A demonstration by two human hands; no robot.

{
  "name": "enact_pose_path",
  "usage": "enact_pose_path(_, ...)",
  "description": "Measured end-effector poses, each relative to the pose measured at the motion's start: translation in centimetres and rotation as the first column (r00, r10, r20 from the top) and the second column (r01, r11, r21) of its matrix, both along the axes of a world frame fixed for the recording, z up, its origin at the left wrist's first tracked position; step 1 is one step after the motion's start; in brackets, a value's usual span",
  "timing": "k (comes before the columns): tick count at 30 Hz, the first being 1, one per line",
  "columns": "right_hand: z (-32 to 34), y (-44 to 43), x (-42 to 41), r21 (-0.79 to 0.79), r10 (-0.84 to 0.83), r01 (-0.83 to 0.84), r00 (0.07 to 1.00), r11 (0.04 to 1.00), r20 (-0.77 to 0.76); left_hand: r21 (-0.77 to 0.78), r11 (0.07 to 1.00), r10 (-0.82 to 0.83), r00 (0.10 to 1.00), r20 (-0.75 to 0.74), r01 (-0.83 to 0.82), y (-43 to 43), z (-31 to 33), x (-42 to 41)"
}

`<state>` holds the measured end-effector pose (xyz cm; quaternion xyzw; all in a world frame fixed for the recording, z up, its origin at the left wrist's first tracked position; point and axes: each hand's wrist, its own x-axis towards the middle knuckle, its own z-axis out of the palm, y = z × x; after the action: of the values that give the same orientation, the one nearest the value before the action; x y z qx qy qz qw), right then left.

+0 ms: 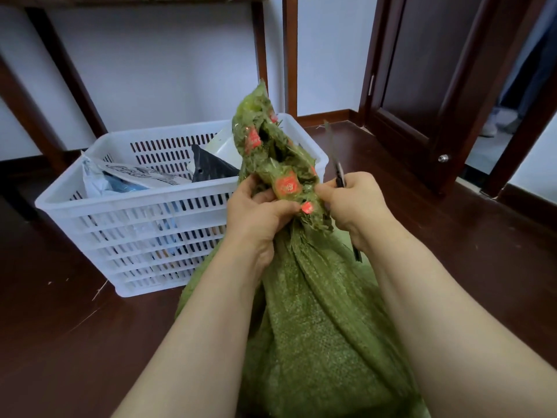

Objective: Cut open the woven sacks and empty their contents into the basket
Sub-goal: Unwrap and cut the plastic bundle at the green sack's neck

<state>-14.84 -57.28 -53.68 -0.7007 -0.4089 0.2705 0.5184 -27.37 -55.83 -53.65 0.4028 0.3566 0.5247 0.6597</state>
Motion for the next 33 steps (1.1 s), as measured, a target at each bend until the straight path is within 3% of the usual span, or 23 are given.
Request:
enact_pose_path(3, 0.4, -0.1, 0.2, 0.073, 0.004, 0.02, 0.947, 0.997, -0.32, -0.018, 0.999, -0.049, 0.993, 0.105, 0.051, 0.3, 0.1, -0.6)
enact_pose_path(5, 0.5, -0.3, 0.6, 0.11, 0.028, 0.02, 0.908, 0.994, -0.418, -0.026, 0.995, -0.09, 0.988, 0.125, 0.093, 0.5, 0.0, -1.1)
enact_pose_path(7, 0.6, -0.4, 0.7, 0.132, 0.071, -0.025, 0.931, 0.991, -0.358, -0.025, 0.991, -0.132, 0.986, 0.099, 0.135, 0.6, 0.0, -1.4)
enact_pose_path(12, 1.0, -0.2, -0.8, 0.144, 0.163, -0.155, 0.986, 0.977, -0.045, -0.069, 0.963, -0.267, 0.95, -0.161, 0.259, 0.0, 0.9, -1.7)
enact_pose_path(16, 1.3, -0.4, -1.5, 0.106, 0.189, -0.206, 0.971, 0.973, 0.148, -0.147, 0.987, 0.044, 0.989, -0.138, -0.065, 0.4, 0.5, -1.3)
enact_pose_path(19, 0.8, -0.2, -1.5, 0.067, 0.141, -0.15, 0.982, 0.986, 0.121, -0.213, 0.967, 0.13, 0.99, -0.063, -0.141, 1.2, -0.3, -1.6)
enact_pose_path(23, -0.5, -0.3, -0.9, 0.008, 0.024, -0.023, 0.976, 1.0, -0.214, -0.222, 0.974, 0.012, 0.99, -0.138, -0.043, 1.5, -1.0, -2.3)
enact_pose_path(25, -0.7, -0.6, -0.9, -0.015, 0.019, -0.025, 0.959, 1.0, -0.282, -0.258, 0.966, -0.061, 0.988, -0.14, 0.023, 1.6, -1.2, -2.8)
enact_pose_path(30, -1.1, -0.5, -1.3, -0.04, 0.005, -0.013, 0.979, 0.999, -0.205, -0.409, 0.901, -0.142, 0.989, 0.043, 0.147, 1.2, -0.8, -4.0)
enact_pose_path(33, -1.3, -0.3, -1.5, -0.056, 0.017, -0.017, 1.0, 0.998, -0.016, -0.385, 0.913, -0.12, 0.991, 0.057, 0.133, 0.9, -0.4, -3.9)
